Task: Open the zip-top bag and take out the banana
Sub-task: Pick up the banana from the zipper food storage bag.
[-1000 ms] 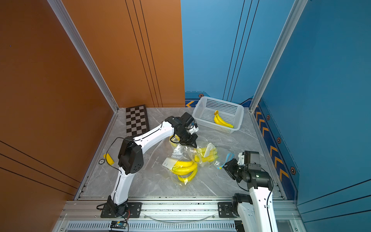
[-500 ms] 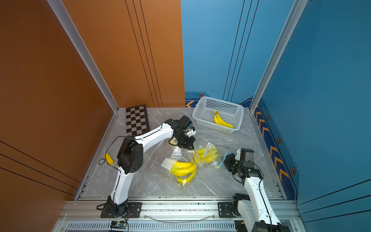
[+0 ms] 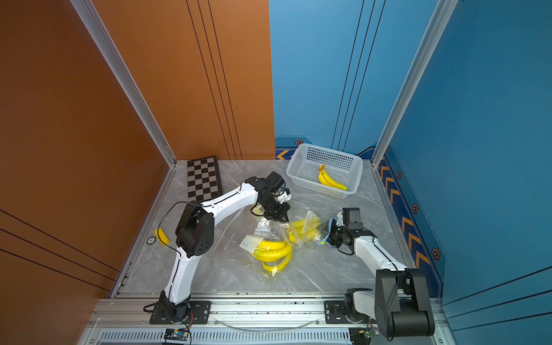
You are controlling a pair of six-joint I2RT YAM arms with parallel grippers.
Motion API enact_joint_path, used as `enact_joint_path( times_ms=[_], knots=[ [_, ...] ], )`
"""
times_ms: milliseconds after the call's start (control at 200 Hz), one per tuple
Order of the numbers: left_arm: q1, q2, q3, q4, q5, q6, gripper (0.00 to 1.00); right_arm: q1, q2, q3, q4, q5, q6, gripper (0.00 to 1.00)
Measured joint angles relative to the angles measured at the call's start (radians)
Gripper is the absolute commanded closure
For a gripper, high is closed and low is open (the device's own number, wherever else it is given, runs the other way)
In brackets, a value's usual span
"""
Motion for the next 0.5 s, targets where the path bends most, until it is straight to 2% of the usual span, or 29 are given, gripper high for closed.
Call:
enact_joint_path(
  times_ms=[105,335,501],
  knots=[
    [0.008,0.002,0.000,0.000,0.005,0.000,1.00,0.005,0.035,0.019,0.003,0.013,-0.017,0.47],
    [0.021,0.021,0.002,0.001,0.023,0.011,1.00,0.011,0.106,0.040,0.002,0.023,-0.040,0.47],
    [0.024,0.050,0.012,0.000,0.037,0.019,1.00,0.042,0.174,0.048,0.073,0.021,-0.035,0.48]
  ],
)
